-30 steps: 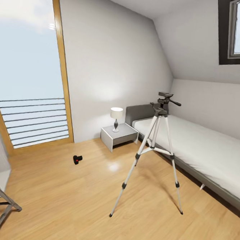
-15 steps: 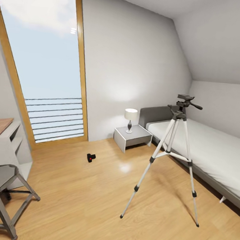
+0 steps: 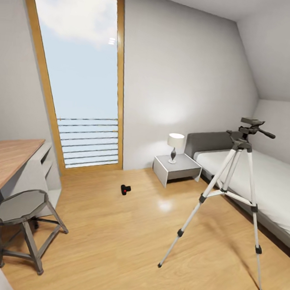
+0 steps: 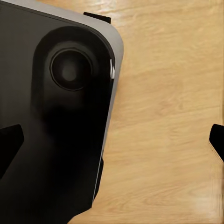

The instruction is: Attach the digital camera to the camera tripod in the bedroom.

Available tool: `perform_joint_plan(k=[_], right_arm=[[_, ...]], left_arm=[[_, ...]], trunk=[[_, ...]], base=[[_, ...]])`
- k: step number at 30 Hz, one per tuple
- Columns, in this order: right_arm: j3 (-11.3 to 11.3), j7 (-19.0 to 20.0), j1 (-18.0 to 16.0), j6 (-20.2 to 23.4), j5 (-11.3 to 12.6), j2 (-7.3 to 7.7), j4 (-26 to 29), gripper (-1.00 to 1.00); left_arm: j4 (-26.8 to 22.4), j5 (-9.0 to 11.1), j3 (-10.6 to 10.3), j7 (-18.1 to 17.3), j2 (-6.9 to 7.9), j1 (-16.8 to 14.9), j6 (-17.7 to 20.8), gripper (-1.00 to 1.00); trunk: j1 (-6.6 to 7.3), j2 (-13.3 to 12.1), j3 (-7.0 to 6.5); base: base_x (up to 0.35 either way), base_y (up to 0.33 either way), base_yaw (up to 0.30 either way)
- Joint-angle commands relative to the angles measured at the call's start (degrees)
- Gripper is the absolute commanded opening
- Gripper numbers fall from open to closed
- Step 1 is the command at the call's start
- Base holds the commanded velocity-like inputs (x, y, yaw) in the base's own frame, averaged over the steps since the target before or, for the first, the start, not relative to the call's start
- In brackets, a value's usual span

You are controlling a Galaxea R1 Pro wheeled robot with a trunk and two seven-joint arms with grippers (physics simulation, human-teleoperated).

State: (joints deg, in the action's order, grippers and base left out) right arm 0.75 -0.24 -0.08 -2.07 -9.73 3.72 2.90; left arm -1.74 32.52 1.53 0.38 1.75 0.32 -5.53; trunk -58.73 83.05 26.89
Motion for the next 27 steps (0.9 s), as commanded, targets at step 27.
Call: perform_joint_plan(k=[27], right_arm=[[0.21, -0.02, -0.01, -0.04, -0.46, 0.08, 0.0, 1.0]], left_arm=[[-0.1, -0.16, 0.07, -0.29, -0.62, 0.03, 0.02, 1.0]], trunk=[[0.0, 0.02, 0.04]], base=[[0.0, 0.0, 0.272]])
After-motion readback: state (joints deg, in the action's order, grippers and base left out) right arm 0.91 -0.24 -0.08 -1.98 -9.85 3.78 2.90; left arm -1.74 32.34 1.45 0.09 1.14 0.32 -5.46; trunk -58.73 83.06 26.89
